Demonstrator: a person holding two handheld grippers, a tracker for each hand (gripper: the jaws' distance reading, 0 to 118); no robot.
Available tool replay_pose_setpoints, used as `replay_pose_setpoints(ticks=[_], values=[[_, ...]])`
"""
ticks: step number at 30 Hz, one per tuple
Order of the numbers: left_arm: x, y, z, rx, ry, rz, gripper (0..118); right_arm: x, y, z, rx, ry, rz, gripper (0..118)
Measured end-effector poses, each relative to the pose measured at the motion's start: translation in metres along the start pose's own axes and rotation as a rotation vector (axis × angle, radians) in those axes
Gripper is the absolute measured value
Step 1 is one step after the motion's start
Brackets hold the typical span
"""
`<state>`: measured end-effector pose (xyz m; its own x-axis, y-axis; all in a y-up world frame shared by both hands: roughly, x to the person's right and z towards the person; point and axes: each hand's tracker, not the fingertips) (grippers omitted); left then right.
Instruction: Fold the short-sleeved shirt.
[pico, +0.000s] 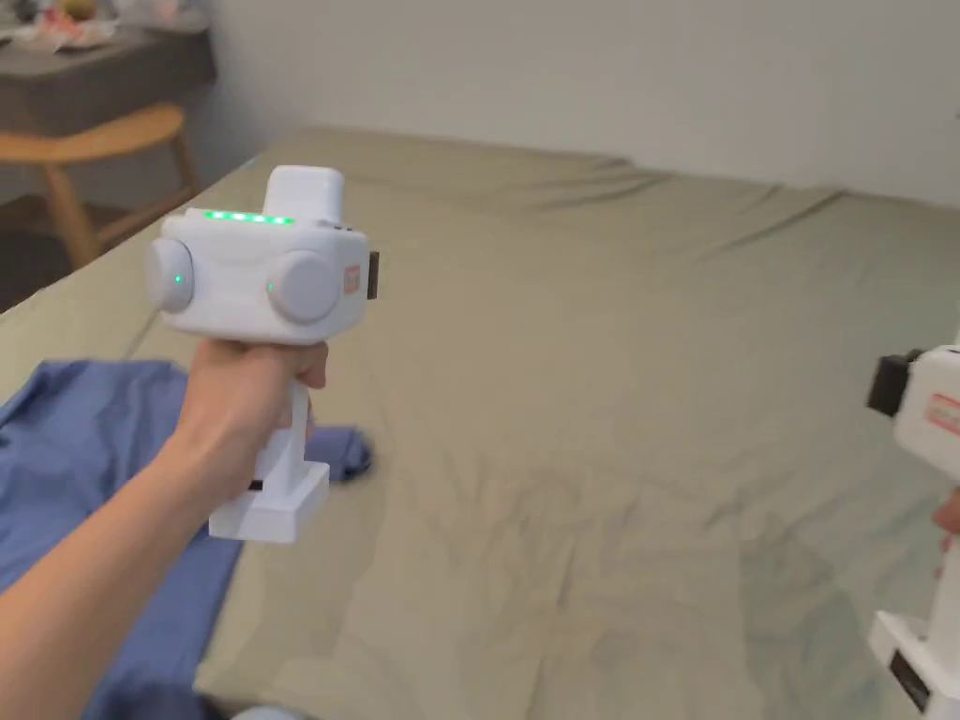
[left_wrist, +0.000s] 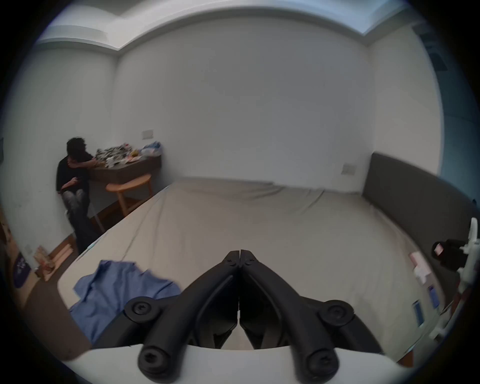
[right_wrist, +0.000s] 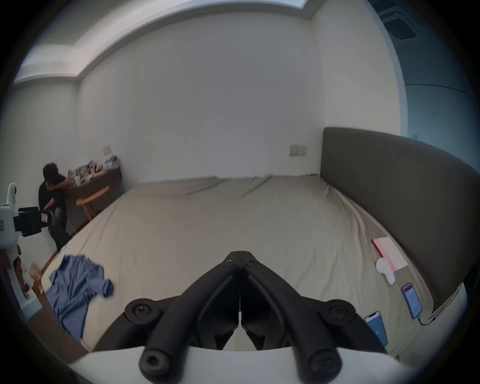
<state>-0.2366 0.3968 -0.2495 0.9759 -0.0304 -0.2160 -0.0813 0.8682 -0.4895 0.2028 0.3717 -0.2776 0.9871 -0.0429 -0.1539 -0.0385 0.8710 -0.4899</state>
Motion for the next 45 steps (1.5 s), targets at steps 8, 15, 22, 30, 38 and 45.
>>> replay_pose_setpoints(ticks=[8,15,22,30,38,45], values=[[-0.11,-0.098,-0.031,-0.344,0.149,0.029,1,-0.03,-0.071,-0.044,-0.202,0.097,-0.021,8],[-0.131,-0.144,-0.073,-0.482,0.141,0.074,59,-0.055,-0.099,-0.068,-0.303,0.121,0.025,8],[-0.132,-0.16,-0.145,-0.552,0.137,0.06,118,-0.061,-0.108,-0.074,-0.347,0.107,0.071,8],[-0.14,-0.174,-0.169,-0.553,0.193,0.024,68,-0.062,-0.118,-0.086,-0.406,0.093,0.092,8],[-0.144,-0.13,-0.128,-0.51,0.164,0.055,7,-0.051,-0.13,-0.056,-0.38,0.127,0.056,8],[-0.116,-0.04,-0.076,-0.33,0.092,0.077,7,-0.025,-0.128,-0.02,-0.332,0.127,-0.015,8]])
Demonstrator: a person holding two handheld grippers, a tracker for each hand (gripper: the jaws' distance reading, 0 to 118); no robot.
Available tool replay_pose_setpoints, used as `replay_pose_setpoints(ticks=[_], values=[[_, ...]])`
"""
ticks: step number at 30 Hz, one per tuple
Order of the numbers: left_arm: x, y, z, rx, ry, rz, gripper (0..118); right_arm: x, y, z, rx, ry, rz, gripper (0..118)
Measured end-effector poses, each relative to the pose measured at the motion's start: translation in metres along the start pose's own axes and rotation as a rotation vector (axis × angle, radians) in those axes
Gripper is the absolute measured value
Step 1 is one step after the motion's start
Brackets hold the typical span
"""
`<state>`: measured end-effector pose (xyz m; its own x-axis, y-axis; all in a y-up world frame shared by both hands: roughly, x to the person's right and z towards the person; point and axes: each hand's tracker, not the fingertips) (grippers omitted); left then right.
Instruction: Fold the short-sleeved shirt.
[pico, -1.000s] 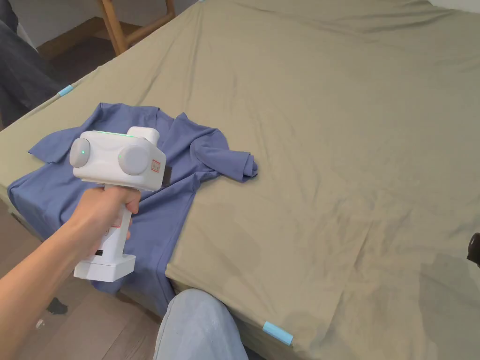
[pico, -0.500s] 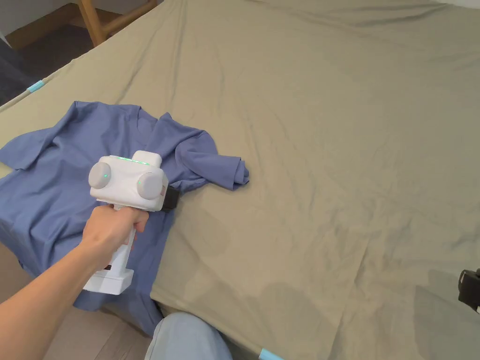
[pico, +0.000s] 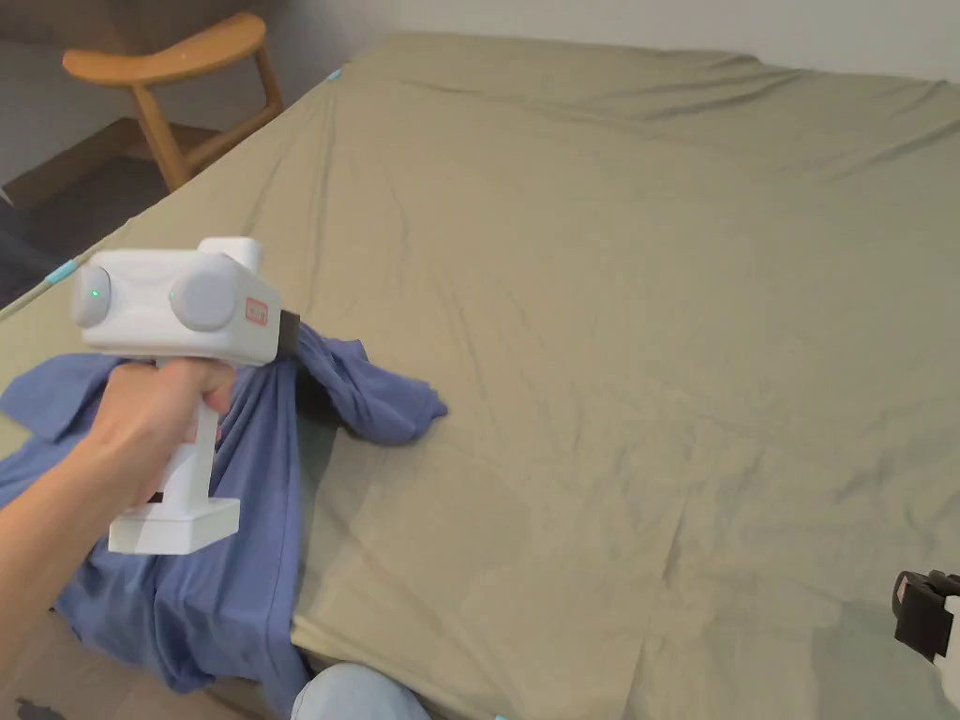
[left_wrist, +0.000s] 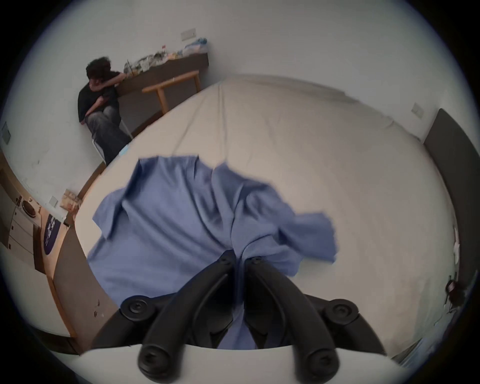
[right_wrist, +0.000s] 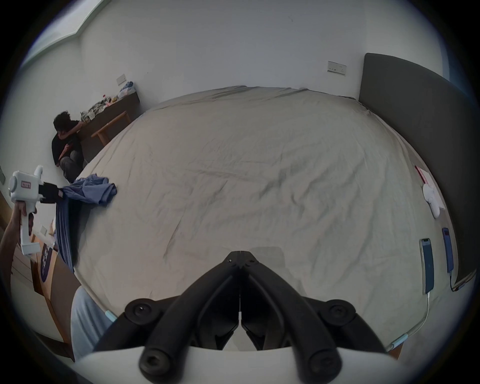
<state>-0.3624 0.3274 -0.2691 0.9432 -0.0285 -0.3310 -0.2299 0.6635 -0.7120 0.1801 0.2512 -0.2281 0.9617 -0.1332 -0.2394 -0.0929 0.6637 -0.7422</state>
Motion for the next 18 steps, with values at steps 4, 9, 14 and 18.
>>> replay_pose_setpoints(ticks=[4,9,14,18], values=[[0.05,0.04,0.032,0.071,-0.097,-0.017,7,0.011,-0.005,0.021,0.037,-0.002,-0.019,8],[0.156,0.073,0.047,0.113,-0.258,-0.101,7,0.026,-0.012,0.044,0.075,-0.002,-0.067,8],[0.3,0.083,0.046,0.108,-0.432,-0.206,7,0.053,-0.022,0.062,0.1,-0.038,-0.133,8],[0.42,0.077,0.042,0.074,-0.586,-0.25,7,0.08,-0.028,0.068,0.102,-0.079,-0.192,8]])
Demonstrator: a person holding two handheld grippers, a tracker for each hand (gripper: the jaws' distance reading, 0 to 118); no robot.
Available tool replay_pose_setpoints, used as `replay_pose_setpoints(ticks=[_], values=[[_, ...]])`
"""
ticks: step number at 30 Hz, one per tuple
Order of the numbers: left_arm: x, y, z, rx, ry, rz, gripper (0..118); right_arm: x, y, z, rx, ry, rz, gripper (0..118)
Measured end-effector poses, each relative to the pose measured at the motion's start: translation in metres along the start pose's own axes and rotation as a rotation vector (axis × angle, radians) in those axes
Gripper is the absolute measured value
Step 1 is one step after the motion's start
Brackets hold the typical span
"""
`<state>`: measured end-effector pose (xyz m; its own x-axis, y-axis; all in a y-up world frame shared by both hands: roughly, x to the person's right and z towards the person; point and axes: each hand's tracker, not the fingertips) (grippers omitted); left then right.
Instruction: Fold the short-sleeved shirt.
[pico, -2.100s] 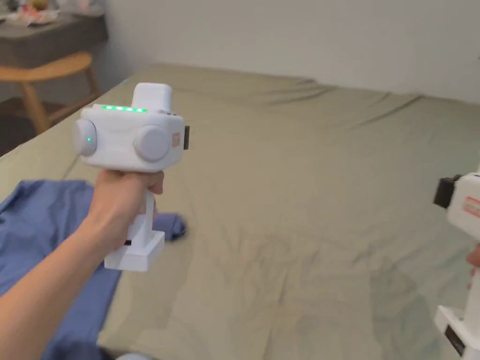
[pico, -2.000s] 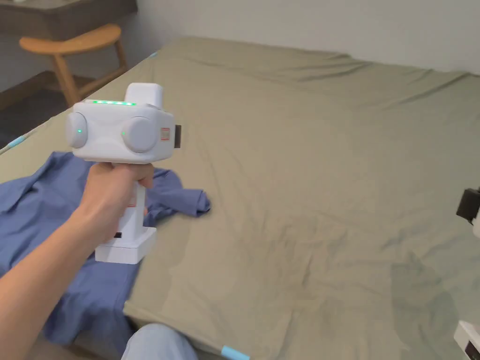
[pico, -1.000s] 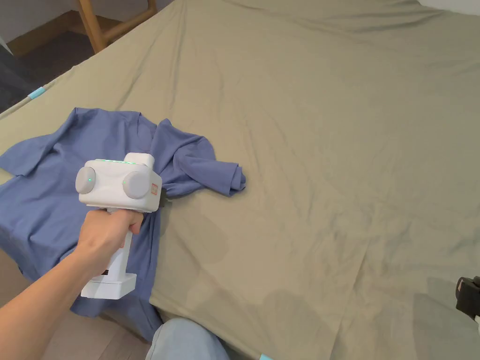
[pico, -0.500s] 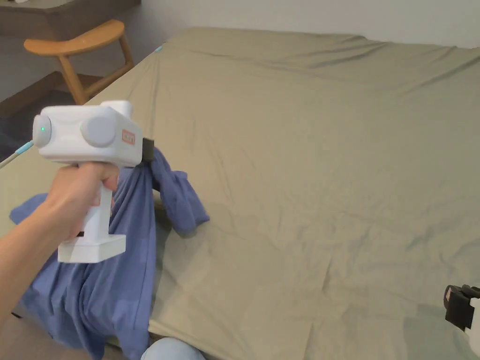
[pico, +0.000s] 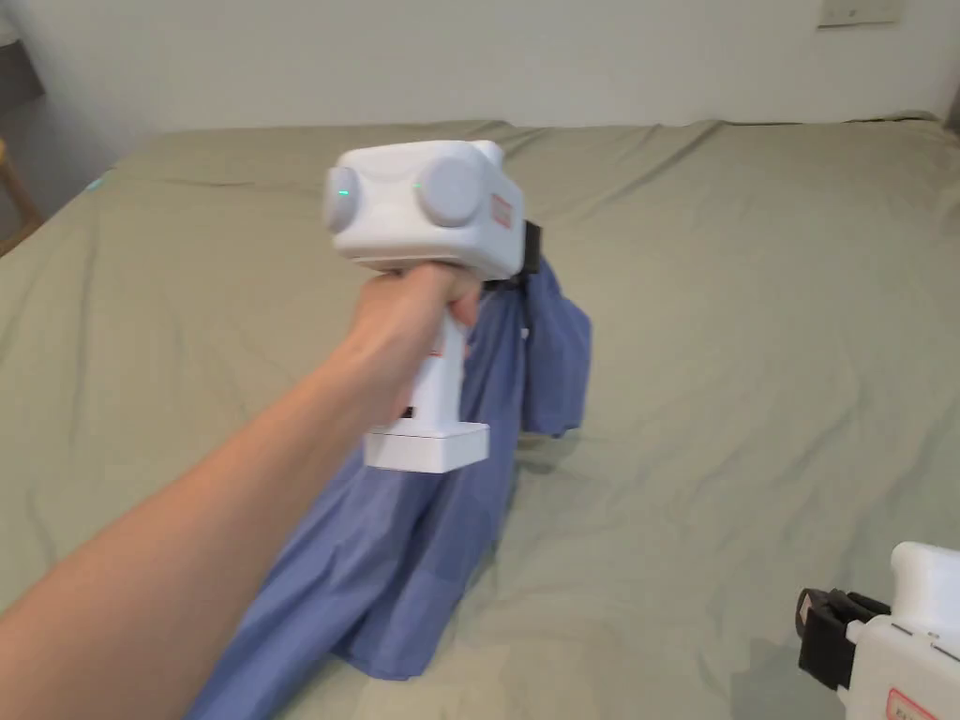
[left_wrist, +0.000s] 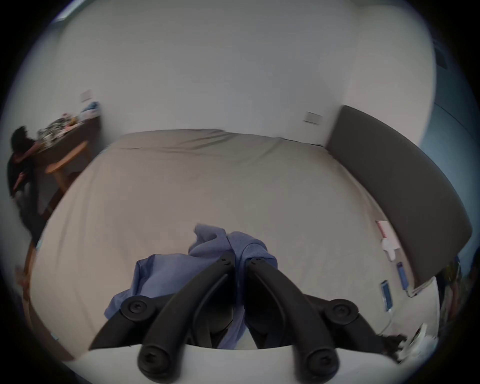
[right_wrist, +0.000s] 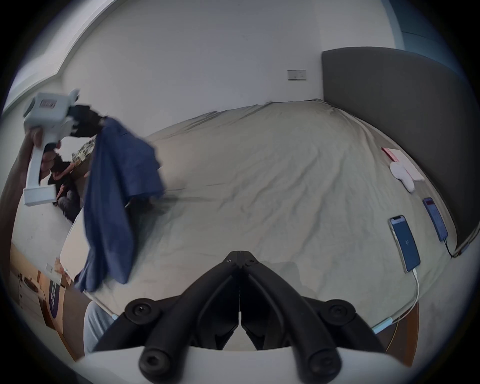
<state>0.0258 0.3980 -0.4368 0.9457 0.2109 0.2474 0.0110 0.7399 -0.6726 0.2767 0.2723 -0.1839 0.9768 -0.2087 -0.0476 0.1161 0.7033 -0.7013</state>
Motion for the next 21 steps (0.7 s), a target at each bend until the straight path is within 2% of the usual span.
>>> replay_pose_setpoints(ticks=[5,11,12,13,14,16,17,18,21], values=[[0.101,-0.01,-0.08,-0.085,-0.156,-0.031,7,0.032,0.0,-0.002,0.008,-0.066,-0.097,8],[0.129,-0.071,-0.17,-0.267,-0.156,-0.055,8,0.05,-0.011,-0.018,-0.029,-0.083,-0.138,8],[0.129,-0.08,-0.181,-0.284,-0.137,-0.063,21,0.051,-0.013,-0.02,-0.041,-0.082,-0.139,8],[0.127,-0.088,-0.19,-0.289,-0.125,-0.055,59,0.052,-0.015,-0.023,-0.053,-0.081,-0.14,8],[0.125,-0.093,-0.197,-0.309,-0.115,-0.063,116,0.053,-0.016,-0.026,-0.062,-0.083,-0.142,8],[0.116,-0.104,-0.205,-0.352,-0.098,-0.054,118,0.053,-0.019,-0.028,-0.073,-0.079,-0.143,8],[0.107,-0.106,-0.198,-0.242,-0.135,-0.039,118,0.052,-0.02,-0.029,-0.076,-0.079,-0.143,8],[0.103,-0.11,-0.19,-0.302,-0.109,-0.066,115,0.052,-0.02,-0.03,-0.08,-0.079,-0.145,8],[0.073,-0.114,-0.154,-0.303,-0.096,-0.063,114,0.048,-0.022,-0.029,-0.087,-0.071,-0.138,8]])
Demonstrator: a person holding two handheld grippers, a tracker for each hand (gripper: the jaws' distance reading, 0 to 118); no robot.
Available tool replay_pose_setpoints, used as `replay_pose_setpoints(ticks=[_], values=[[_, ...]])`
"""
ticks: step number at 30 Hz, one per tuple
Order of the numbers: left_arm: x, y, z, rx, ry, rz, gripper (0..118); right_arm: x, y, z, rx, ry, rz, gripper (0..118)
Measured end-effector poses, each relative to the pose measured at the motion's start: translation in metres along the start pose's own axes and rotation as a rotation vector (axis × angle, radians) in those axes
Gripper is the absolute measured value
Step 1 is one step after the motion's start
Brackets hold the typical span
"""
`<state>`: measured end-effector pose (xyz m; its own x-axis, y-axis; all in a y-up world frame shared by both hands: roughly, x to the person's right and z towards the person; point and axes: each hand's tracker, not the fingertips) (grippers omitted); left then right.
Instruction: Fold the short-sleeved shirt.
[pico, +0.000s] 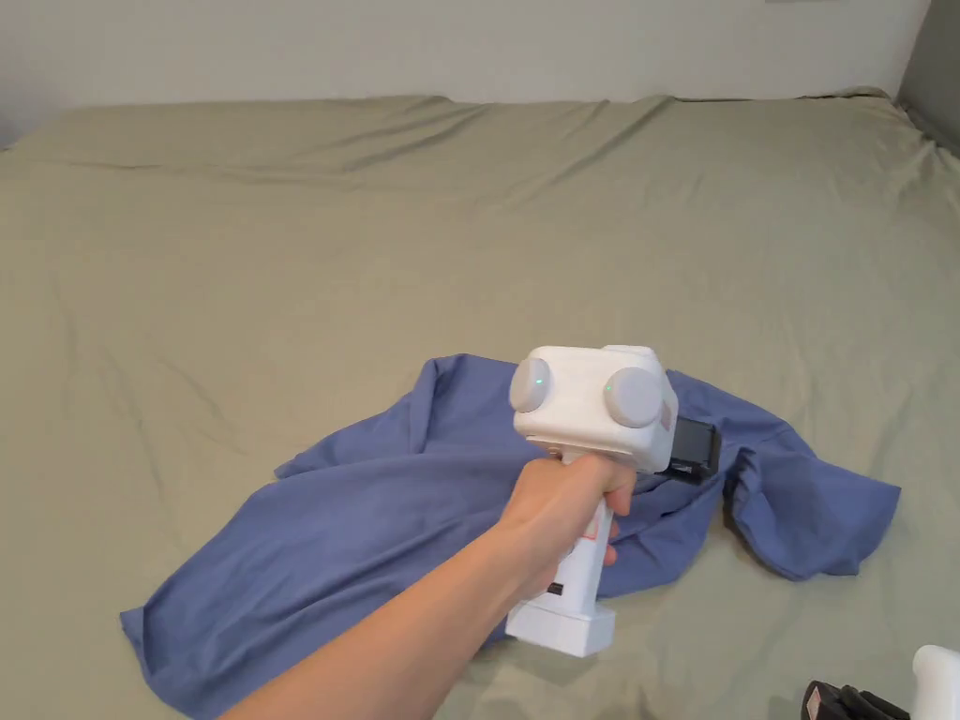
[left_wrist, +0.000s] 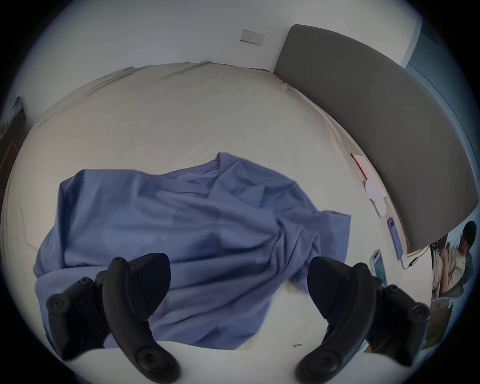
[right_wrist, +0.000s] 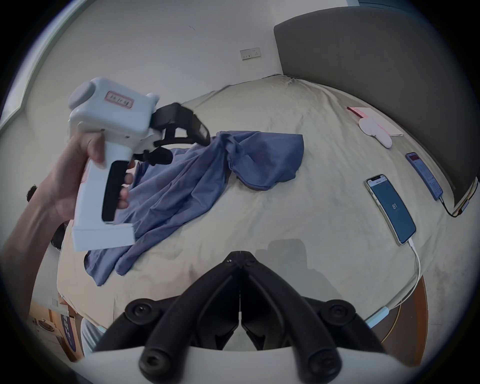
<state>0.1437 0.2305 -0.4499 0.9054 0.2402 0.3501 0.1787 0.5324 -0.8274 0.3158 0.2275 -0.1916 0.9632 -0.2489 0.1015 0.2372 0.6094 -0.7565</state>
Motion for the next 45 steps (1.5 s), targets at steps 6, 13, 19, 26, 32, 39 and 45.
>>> replay_pose_setpoints(ticks=[6,13,19,26,32,39,45], values=[[-0.096,-0.066,0.126,0.087,0.13,-0.064,93,-0.021,-0.003,0.001,-0.006,0.033,0.04,8],[-0.23,-0.165,0.209,-0.013,0.29,0.084,2,-0.069,-0.005,-0.007,-0.035,0.073,0.131,8],[-0.312,-0.212,0.228,-0.041,0.39,0.273,9,-0.101,-0.012,-0.021,-0.079,0.098,0.196,8],[-0.323,-0.197,0.19,-0.045,0.383,0.285,114,-0.118,-0.009,-0.037,-0.129,0.098,0.236,8],[-0.316,-0.189,0.139,-0.098,0.414,0.256,114,-0.123,0.003,-0.046,-0.144,0.082,0.257,8],[-0.298,-0.208,0.155,-0.02,0.286,0.259,8,-0.144,0.046,-0.07,-0.11,0.093,0.334,8],[-0.297,-0.209,0.167,0.003,0.252,0.255,8,-0.191,0.117,-0.123,-0.067,0.113,0.478,8]])
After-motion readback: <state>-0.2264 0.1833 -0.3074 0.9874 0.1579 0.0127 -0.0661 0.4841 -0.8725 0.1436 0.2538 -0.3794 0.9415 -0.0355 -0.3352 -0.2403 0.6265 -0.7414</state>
